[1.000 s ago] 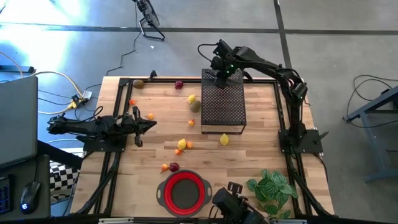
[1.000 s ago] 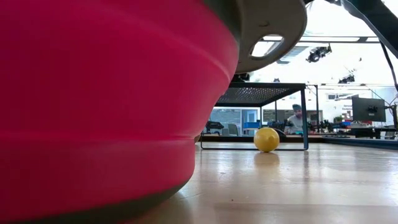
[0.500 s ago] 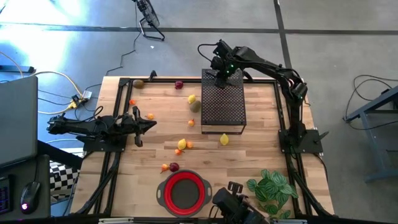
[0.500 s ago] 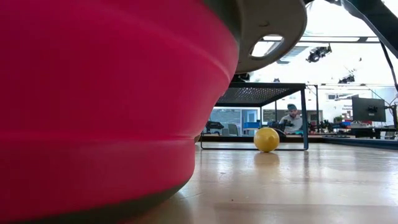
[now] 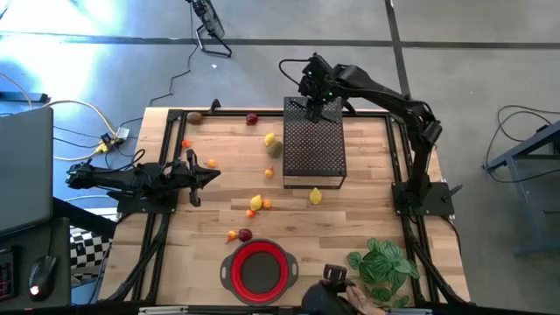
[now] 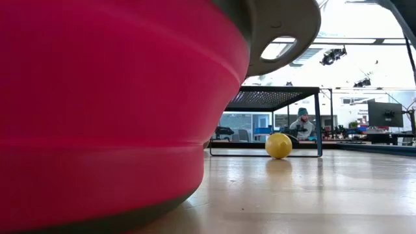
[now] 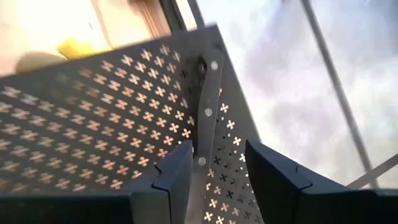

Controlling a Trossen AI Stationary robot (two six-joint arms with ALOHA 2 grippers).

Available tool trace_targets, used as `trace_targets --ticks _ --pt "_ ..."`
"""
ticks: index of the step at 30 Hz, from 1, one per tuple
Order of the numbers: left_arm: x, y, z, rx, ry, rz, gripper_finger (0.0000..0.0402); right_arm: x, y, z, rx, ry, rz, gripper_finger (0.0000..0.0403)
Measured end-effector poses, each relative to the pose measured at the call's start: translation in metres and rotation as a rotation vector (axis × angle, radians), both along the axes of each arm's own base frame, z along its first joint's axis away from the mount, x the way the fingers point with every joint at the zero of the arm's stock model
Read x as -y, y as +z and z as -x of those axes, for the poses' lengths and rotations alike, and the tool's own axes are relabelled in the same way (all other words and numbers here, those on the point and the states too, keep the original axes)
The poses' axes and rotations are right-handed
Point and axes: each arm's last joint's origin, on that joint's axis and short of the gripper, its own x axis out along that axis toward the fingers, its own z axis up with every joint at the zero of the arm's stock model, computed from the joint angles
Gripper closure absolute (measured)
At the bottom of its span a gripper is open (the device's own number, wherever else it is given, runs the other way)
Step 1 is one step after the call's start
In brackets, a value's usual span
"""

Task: Pick & Place Fruit
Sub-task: Put the red strainer bowl on the shelf

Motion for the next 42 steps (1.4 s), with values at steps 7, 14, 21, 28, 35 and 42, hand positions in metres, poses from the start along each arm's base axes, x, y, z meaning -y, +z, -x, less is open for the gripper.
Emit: trace_targets --ticks 7,14,21,28,35,42 --pt "0.0 0.0 0.0 0.0 0.0 0.0 0.0402 -0.042 0.034 0.01 0.088 -0.033 -0.05 0.0285" --pt "0.0 0.0 0.0 -0.002 0.0 0.0 0.0402 -0.091 0.044 0.013 0.067 0.034 -0.202 0.0341" --pt "0.0 -0.001 0.0 -0.009 0.0 -0.001 0.0402 -0.13 0.046 0.0 0.048 0.166 -0.201 0.0397" --pt "0.0 -0.003 0.0 -0.03 0.0 0.0 0.0402 -0.162 0.045 -0.009 0.051 0.2 -0.238 0.04" --pt "0.0 -0.003 0.0 -0.029 0.0 -0.001 0.0402 -0.187 0.046 -0.008 0.031 0.215 -0.299 0.0401" --pt "0.0 -0.003 0.0 -0.029 0.0 -0.002 0.0402 -0.213 0.044 -0.016 0.069 0.227 -0.25 0.0401"
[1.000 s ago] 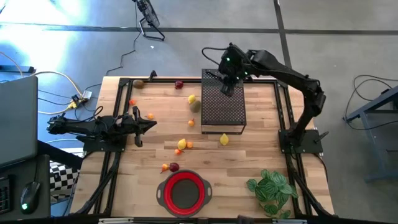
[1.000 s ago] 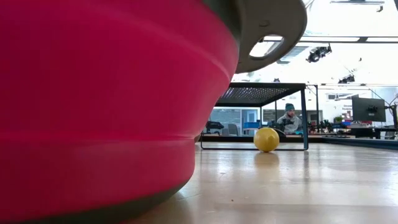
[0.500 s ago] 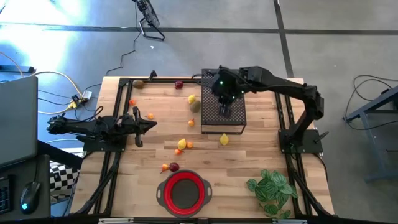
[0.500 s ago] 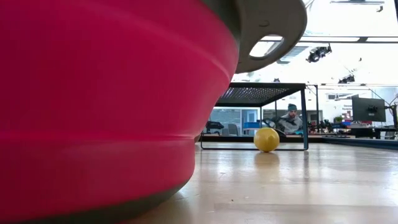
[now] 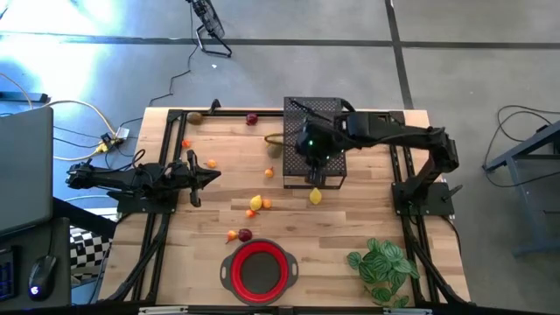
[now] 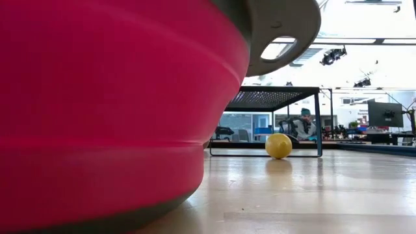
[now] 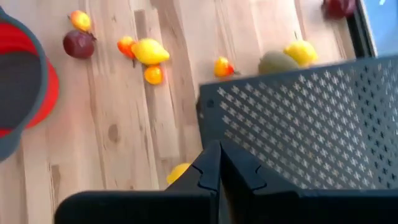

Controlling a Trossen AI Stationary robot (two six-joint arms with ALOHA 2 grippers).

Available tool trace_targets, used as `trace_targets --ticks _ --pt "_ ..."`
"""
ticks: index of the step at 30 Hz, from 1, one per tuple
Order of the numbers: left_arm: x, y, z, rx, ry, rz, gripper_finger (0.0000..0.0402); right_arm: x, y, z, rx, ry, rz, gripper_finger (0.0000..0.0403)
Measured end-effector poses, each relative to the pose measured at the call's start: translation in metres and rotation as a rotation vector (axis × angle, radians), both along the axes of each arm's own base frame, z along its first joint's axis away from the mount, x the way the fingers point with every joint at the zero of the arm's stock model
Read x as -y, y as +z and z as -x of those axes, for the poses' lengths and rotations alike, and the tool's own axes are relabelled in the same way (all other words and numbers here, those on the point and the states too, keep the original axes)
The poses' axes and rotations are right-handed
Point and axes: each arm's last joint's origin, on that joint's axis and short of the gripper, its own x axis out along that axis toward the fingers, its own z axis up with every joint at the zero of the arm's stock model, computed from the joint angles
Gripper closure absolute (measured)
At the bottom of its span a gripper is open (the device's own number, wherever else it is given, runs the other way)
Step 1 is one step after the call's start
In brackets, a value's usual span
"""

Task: Pick & Place Fruit
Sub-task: Put the red strainer bowl on the shelf

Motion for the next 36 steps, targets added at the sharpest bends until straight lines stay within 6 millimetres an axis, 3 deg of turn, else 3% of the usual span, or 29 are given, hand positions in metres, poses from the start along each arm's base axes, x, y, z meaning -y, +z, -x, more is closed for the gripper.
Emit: trace_targets --ticks 6,10,18,24,27,36 --pt "0.0 0.0 0.0 0.0 -0.001 -0.003 0.0402 -0.017 -0.037 0.001 0.024 -0.058 0.009 0.0401" --pt "0.0 0.0 0.0 0.0 -0.002 -0.003 0.0402 -0.025 -0.065 0.013 0.085 -0.134 -0.038 0.0401" --pt "0.0 0.0 0.0 0.0 -0.005 -0.002 0.0402 -0.047 -0.1 0.036 0.306 -0.161 -0.137 0.0401" --pt "0.0 0.0 0.0 0.003 -0.011 0.0 0.0402 -0.062 -0.108 0.05 0.408 -0.171 -0.179 0.0401" --pt "0.0 0.0 0.0 0.003 -0.009 0.0 0.0402 -0.071 -0.115 0.059 0.378 -0.204 -0.163 0.0401" --pt "0.0 0.0 0.0 0.003 -0.008 0.0 0.0402 -0.101 -0.114 0.069 0.414 -0.208 -0.121 0.0401"
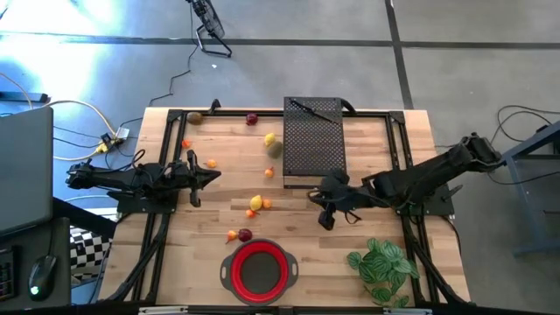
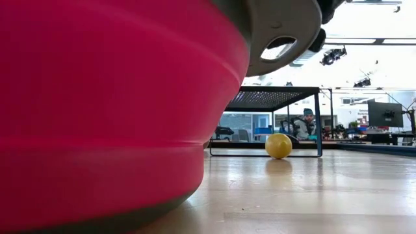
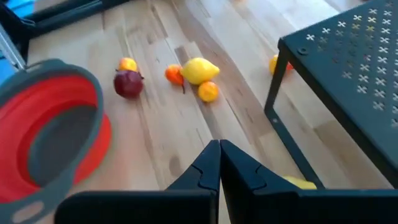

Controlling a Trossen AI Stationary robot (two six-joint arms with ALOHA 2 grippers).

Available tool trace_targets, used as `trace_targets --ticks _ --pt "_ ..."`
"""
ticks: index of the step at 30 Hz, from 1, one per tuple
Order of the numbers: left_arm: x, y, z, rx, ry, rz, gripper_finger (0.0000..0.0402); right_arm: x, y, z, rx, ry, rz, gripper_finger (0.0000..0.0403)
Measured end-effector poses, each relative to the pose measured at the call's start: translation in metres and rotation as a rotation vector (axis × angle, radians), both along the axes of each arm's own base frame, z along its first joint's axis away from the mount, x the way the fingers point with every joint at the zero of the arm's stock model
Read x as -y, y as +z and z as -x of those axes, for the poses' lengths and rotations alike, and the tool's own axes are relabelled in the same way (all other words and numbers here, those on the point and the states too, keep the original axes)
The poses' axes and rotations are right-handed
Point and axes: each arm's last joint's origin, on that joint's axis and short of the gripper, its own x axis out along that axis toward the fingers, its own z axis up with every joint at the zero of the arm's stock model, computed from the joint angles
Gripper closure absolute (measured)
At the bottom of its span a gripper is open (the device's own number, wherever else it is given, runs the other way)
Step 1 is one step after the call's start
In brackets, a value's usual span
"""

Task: Pick & Place Fruit
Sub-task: Put the red strainer bowl on the shelf

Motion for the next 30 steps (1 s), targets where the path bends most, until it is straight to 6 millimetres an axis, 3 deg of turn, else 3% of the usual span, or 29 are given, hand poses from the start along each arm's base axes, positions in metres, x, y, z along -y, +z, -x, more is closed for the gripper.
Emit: trace_targets --ticks 9,13,19,30 --pt "0.0 0.0 0.0 -0.001 0.0 -0.002 0.0402 -0.018 0.001 0.007 0.023 0.019 0.099 0.0401" --pt "0.0 0.0 0.0 -0.001 0.0 -0.002 0.0402 -0.011 0.004 0.005 0.016 0.047 0.176 0.0401" --pt "0.0 0.0 0.0 0.0 0.0 0.0 0.0402 0.008 0.01 0.008 -0.005 0.046 0.15 0.0401" --pt "0.0 0.0 0.0 -0.002 0.006 -0.008 0.0402 0.006 0.017 0.011 0.031 0.109 0.066 0.0401"
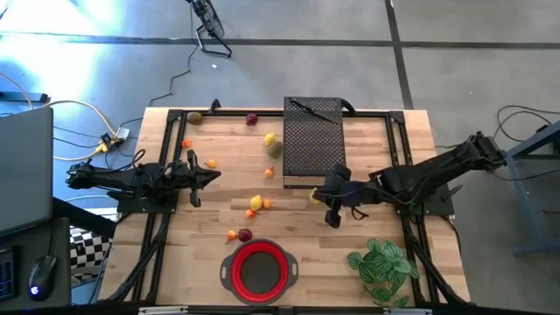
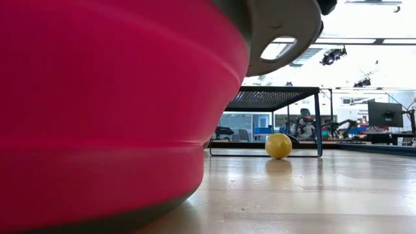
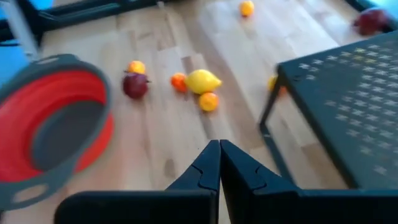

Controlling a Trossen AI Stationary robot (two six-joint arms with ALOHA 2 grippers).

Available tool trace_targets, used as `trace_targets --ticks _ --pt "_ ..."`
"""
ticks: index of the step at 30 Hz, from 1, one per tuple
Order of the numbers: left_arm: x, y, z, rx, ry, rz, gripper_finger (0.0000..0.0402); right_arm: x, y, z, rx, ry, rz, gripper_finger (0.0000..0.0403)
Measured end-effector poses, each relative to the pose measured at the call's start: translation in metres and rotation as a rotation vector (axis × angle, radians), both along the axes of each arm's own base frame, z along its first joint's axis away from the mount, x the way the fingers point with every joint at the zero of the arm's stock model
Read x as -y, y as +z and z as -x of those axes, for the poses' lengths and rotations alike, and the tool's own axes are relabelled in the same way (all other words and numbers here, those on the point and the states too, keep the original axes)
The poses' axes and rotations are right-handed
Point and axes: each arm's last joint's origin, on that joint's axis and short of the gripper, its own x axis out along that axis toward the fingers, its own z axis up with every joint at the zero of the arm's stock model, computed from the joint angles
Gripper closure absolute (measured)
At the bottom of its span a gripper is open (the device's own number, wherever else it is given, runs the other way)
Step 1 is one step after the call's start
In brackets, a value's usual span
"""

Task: Pick & Place Fruit
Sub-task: Put the red strainer bowl on the shelf

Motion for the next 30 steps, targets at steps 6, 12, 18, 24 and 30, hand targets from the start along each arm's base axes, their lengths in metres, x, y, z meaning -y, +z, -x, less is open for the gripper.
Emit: trace_targets --ticks 6,12,18,24,30 --pt "0.0 0.0 0.0 0.0 0.0 -0.002 0.0402 0.002 0.003 -0.003 0.038 0.009 0.04 0.0401" --pt "0.0 0.0 0.0 0.001 -0.004 -0.002 0.0402 0.009 0.009 -0.008 0.091 0.029 0.11 0.0401" --pt "0.001 0.007 0.0 0.083 -0.047 0.045 0.0402 0.016 0.012 -0.012 0.113 0.047 0.183 0.0401" --pt "0.005 0.016 -0.002 0.064 -0.168 0.08 0.0402 0.024 0.013 -0.014 0.119 0.055 0.245 0.0401" --pt "0.006 0.04 -0.012 0.01 -0.163 0.048 0.0402 0.026 0.018 -0.017 0.175 0.027 0.216 0.0401"
